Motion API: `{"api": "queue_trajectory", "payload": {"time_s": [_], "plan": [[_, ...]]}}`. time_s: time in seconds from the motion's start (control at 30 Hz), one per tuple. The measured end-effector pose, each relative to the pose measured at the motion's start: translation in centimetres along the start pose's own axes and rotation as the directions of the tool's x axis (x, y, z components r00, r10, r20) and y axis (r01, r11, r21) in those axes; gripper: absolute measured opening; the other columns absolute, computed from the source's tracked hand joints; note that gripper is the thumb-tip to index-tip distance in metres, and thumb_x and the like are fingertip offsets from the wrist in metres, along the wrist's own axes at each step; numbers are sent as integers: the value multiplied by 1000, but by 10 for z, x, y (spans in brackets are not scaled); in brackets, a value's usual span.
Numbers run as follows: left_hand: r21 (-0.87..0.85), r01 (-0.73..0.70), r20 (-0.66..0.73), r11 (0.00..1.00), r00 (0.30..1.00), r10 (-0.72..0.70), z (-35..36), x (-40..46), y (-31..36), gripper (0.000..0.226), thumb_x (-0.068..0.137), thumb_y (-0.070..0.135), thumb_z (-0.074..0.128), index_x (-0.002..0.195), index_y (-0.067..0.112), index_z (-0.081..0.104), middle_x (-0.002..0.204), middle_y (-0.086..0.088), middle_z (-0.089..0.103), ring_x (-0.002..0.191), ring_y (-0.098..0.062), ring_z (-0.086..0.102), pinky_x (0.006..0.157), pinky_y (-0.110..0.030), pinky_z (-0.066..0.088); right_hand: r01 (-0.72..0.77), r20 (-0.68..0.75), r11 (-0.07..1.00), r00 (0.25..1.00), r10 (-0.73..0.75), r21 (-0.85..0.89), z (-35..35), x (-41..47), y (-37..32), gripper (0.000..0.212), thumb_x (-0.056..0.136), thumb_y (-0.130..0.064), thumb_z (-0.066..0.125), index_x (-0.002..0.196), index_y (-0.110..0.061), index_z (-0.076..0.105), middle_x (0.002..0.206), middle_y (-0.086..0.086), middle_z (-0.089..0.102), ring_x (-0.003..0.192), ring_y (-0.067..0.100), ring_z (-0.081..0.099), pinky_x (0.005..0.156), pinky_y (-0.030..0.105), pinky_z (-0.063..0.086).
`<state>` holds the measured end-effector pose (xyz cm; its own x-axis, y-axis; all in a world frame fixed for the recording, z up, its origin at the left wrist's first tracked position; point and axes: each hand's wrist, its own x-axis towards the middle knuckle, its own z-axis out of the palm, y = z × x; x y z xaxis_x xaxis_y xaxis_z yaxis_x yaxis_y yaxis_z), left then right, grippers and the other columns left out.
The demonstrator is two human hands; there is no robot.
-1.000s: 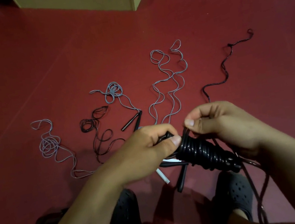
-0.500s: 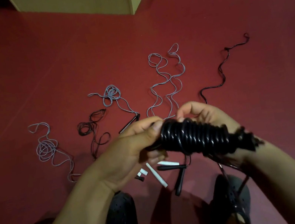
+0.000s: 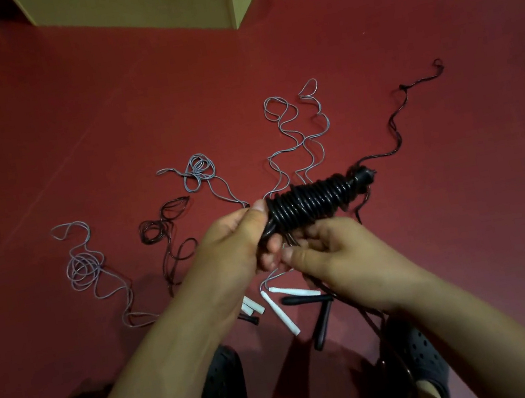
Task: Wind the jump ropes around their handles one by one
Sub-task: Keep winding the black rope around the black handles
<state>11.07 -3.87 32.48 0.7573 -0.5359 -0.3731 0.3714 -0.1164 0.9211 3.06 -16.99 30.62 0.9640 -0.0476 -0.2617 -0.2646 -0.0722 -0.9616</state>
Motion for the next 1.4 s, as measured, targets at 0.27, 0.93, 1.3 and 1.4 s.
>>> {"api": "queue_trajectory", "payload": {"time_s": [0.27,0.93,1.3,1.4], "plan": [[362,-101,-187,927,966,178,-9,5,-6,43,103,34,46,77,2,59,56,2,50,54,-15,40,56,-29,35,-93,81,984,991,106,-155,-1,-7,-8,21,96,-9,49,103,-16,67,80,6,70,53,9,57,53,26,46],[772,-80,-256,630,869,424,-35,11,-10,34,99,36,50,75,14,61,58,2,52,59,-18,50,54,-32,34,43,-85,980,995,-60,-195,-4,-13,-15,28,95,-24,61,84,2,63,61,2,38,54,8,36,47,10,37],[829,-166,83,534,981,176,-29,5,-14,28,97,41,51,77,23,59,54,9,48,52,-10,44,53,-32,35,91,-310,826,900,-308,-557,-16,-10,-7,6,85,-26,72,83,-29,76,68,-8,64,73,4,61,64,15,43],[776,-237,198,585,971,130,-30,4,-13,27,98,43,51,79,25,61,55,12,49,51,-7,43,55,-31,37,42,-363,897,906,-220,-439,-18,-10,-10,5,82,-22,76,79,-27,76,70,-8,68,69,6,65,66,25,50]]}}
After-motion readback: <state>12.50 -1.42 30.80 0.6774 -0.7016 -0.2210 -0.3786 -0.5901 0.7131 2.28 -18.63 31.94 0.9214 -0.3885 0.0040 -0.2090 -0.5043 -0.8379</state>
